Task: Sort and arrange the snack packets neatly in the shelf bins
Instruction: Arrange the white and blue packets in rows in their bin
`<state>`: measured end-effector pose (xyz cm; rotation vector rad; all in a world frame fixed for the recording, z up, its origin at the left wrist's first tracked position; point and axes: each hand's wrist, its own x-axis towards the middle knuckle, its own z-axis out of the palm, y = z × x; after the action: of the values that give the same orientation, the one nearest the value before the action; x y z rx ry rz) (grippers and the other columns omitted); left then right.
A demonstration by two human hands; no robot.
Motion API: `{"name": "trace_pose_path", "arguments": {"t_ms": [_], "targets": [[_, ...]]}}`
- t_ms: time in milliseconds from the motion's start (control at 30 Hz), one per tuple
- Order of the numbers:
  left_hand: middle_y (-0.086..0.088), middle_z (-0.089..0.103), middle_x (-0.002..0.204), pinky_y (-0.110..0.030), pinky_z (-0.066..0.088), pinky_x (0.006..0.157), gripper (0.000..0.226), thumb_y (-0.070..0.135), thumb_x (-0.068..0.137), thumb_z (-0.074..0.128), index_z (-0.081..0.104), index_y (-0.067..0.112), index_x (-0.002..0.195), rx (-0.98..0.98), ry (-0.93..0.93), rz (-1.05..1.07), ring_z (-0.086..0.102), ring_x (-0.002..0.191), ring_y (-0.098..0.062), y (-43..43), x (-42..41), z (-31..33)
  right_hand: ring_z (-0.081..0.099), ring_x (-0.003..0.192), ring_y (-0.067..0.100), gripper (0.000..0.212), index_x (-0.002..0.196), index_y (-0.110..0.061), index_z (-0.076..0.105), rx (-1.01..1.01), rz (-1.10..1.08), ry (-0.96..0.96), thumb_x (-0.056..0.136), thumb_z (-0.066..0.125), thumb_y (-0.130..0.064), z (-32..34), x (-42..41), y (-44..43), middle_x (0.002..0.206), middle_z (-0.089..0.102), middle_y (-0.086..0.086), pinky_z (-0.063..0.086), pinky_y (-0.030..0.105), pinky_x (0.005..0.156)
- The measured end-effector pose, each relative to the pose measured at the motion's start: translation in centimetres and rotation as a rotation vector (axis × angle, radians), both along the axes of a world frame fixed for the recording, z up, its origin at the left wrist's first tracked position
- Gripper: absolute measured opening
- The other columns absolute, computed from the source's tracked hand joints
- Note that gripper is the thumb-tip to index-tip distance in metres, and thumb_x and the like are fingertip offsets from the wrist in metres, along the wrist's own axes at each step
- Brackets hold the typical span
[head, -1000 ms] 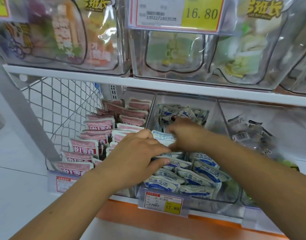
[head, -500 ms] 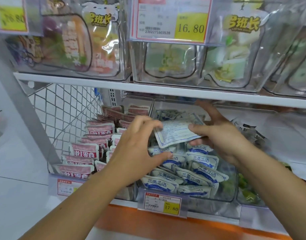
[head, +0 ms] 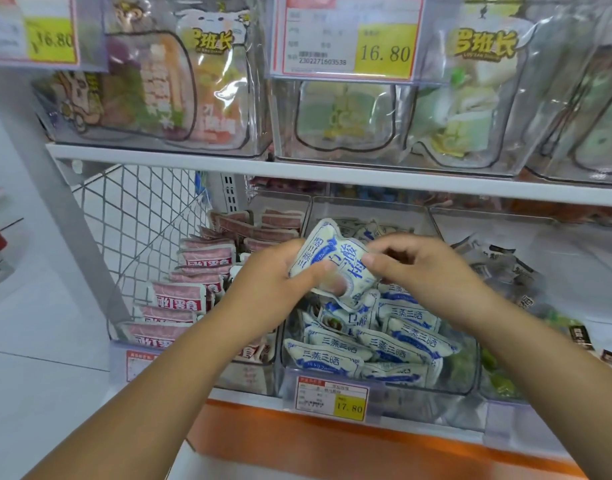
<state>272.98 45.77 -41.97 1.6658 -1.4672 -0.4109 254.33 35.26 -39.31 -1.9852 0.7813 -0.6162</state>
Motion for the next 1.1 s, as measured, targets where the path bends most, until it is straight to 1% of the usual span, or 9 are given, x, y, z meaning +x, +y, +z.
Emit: {"name": "trace_pose_path", "arguments": {"t_ms": [67,167,333,567,667,767,867,1000,1100], "targets": [[0.017,0.07,0.087,-0.029,0.051,0.073,0.016,0.041,0.091,0.061,0.067,0.035,0.104,-0.022,0.024,0.005,0.064,0.079,-0.002,0.1,-0.1,0.1,0.068,0.083,0.014,0.017,0.101,-0.031,0.071,0.031,0.064,0.004,0.085,0.069,-0.026,0.0,0.1,0.1,0.089,0.072,-0.003,0.053,0.029,0.085],[0.021,0.069,0.089,-0.022,0.047,0.067,0.018,0.041,0.089,0.063,0.064,0.039,0.107,-0.011,-0.02,-0.019,0.061,0.08,0.003,0.2,-0.5,0.1,0.068,0.085,0.006,0.021,0.103,-0.034,0.069,-0.038,0.14,0.126,0.084,0.072,-0.027,0.0,0.0,0.5,0.095,0.072,-0.01,0.052,0.023,0.08],[0.025,0.055,0.121,-0.018,0.039,0.091,0.055,0.039,0.087,0.065,0.042,0.038,0.137,-0.066,-0.066,0.065,0.048,0.112,0.009,-0.1,-0.3,0.2,0.054,0.061,-0.004,0.017,0.092,-0.032,0.063,-0.279,0.026,0.349,0.081,0.075,-0.029,-1.1,0.6,0.4,0.078,0.062,-0.013,0.04,0.011,0.053],[0.025,0.049,0.127,-0.015,0.023,0.103,0.039,0.036,0.09,0.063,0.057,0.036,0.129,0.007,-0.408,-0.026,0.038,0.123,0.002,0.6,0.3,-0.9,0.049,0.085,-0.002,0.047,0.115,-0.045,0.057,-0.355,0.048,0.462,0.072,0.071,-0.059,-1.0,0.9,-0.3,0.107,0.049,-0.017,0.04,0.022,0.076],[0.023,0.049,0.131,-0.012,0.019,0.101,0.038,0.035,0.09,0.063,0.059,0.034,0.128,0.009,-0.466,-0.026,0.037,0.126,0.0,0.6,0.3,-0.9,0.052,0.095,0.007,0.057,0.127,-0.038,0.051,-0.426,0.033,0.619,0.076,0.071,-0.055,-1.5,1.0,-0.6,0.114,0.054,-0.011,0.041,0.024,0.078],[0.021,0.042,0.143,-0.023,0.024,0.109,0.058,0.043,0.089,0.063,0.041,0.037,0.142,0.032,-0.592,-0.046,0.033,0.132,-0.003,0.6,0.3,-0.3,0.054,0.081,0.012,0.038,0.11,-0.027,0.056,-0.399,0.108,0.596,0.08,0.074,-0.042,-3.0,2.0,-0.4,0.096,0.063,-0.006,0.038,0.027,0.065],[0.021,0.023,0.154,-0.034,0.014,0.119,0.076,0.062,0.085,0.056,0.022,0.04,0.149,0.121,-0.777,-0.105,0.019,0.142,-0.004,0.4,-0.4,0.8,0.051,0.071,0.002,0.029,0.086,-0.035,0.048,-0.397,0.228,0.515,0.079,0.077,-0.033,-3.1,1.8,-0.2,0.08,0.057,-0.012,0.037,0.027,0.062],[0.011,0.021,0.158,-0.031,0.01,0.116,0.083,0.073,0.084,0.043,0.018,0.033,0.152,0.265,-0.915,-0.179,0.02,0.143,-0.011,-1.3,-1.1,2.0,0.059,0.094,-0.012,0.027,0.111,-0.04,0.063,-0.066,0.383,0.592,0.088,0.068,-0.028,0.7,-0.5,-2.1,0.105,0.065,-0.026,0.048,0.017,0.086],[0.0,0.037,0.151,-0.033,0.026,0.111,0.086,0.075,0.084,0.04,0.022,0.023,0.15,0.314,-0.99,-0.208,0.037,0.134,-0.019,-3.1,-1.2,2.7,0.062,0.099,0.004,0.02,0.113,-0.032,0.063,-0.248,0.243,0.592,0.094,0.058,-0.028,2.4,-0.2,-4.9,0.11,0.067,-0.013,0.049,0.027,0.091]]}}
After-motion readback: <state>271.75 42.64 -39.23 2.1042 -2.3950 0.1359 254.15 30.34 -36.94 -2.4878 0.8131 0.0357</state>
